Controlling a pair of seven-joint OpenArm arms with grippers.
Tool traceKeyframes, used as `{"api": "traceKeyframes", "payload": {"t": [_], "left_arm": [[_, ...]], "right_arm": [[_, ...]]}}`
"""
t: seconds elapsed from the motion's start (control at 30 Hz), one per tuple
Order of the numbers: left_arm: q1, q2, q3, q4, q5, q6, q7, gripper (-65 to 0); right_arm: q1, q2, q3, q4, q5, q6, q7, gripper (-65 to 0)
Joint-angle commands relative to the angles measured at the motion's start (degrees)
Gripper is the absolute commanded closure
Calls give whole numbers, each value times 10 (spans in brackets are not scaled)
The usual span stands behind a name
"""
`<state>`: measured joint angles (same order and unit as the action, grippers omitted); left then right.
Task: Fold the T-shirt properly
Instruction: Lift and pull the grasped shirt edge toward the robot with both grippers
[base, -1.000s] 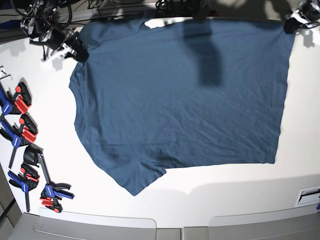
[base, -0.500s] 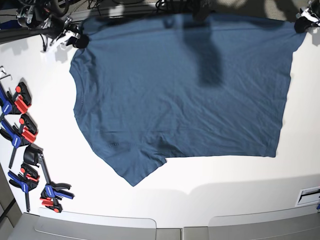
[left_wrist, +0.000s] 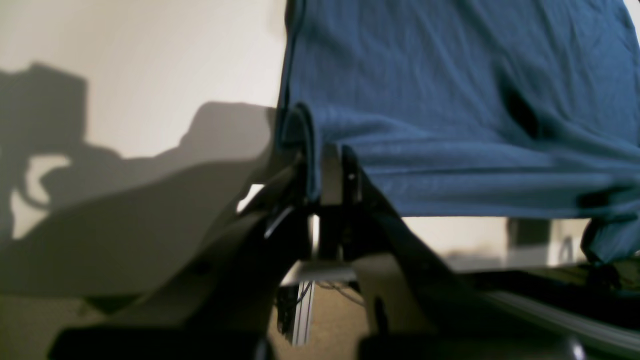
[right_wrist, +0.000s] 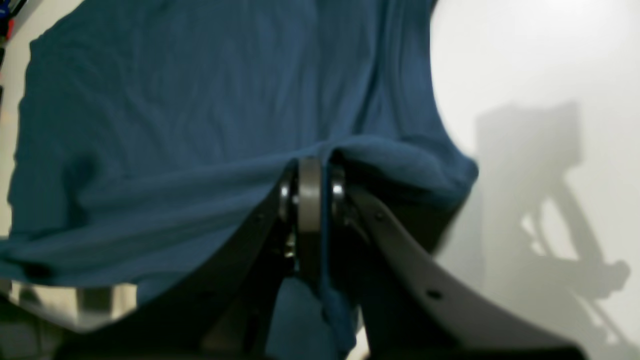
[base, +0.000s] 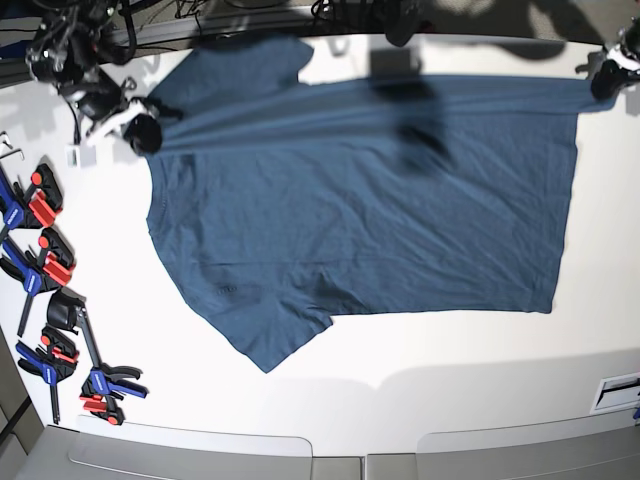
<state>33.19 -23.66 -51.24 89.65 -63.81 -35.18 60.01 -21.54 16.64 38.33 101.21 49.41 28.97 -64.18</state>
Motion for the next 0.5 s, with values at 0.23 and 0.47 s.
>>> {"api": "traceKeyframes", "payload": {"t": [0.23, 0.47], "left_arm": [[-29, -11, -7, 8, 26, -2, -16, 0], [-31, -12, 30, 8, 105, -2, -74, 0]], "right_arm": [[50, 10, -86, -33, -99, 1, 64, 0], [58, 10, -138, -58, -200, -53, 155, 0]]}}
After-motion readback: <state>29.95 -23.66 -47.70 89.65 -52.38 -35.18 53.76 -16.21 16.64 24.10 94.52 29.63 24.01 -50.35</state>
